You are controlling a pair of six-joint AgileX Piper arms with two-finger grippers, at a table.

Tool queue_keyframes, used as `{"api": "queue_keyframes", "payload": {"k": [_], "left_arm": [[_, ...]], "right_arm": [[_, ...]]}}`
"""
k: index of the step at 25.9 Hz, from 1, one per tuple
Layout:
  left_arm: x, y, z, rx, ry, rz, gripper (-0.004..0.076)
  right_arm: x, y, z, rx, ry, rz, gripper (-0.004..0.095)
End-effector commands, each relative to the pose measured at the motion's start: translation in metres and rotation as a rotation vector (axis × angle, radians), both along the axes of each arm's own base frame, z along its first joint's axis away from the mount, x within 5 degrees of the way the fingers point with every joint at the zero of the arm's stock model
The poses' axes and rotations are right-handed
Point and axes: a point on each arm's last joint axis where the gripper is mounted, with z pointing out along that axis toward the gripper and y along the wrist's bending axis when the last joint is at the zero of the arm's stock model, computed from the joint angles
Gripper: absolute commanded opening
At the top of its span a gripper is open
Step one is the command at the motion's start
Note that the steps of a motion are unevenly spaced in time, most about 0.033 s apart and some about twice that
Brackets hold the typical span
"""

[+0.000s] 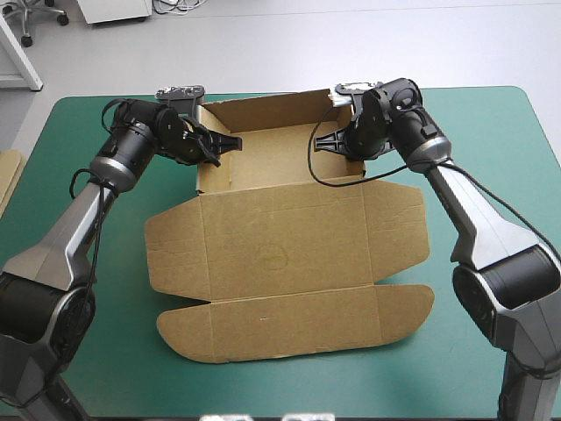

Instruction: Fold the box

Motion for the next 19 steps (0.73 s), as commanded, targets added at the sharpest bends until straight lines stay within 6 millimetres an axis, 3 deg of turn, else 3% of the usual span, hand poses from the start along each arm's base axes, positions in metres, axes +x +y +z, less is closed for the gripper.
{"api": "queue_keyframes", "payload": {"k": [1, 11, 19], "left_arm": [[-0.01, -0.009, 0.031, 0.003, -0.125, -0.007, -0.0008], [-0.011, -0.01, 0.025, 0.052, -0.087, 0.0, -0.001], [0.003, -0.016, -0.015, 0.149, 0.141, -0.02, -0.001]], "right_arm": [[-0.014, 0.006, 0.039, 0.131, -0.119, 0.002, -0.0014], [-0.016, 0.003, 0.03, 0.021, -0.071, 0.008, -0.0014], [-0.014, 0.011, 0.013, 0.022, 0.017, 0.066, -0.0014]]}}
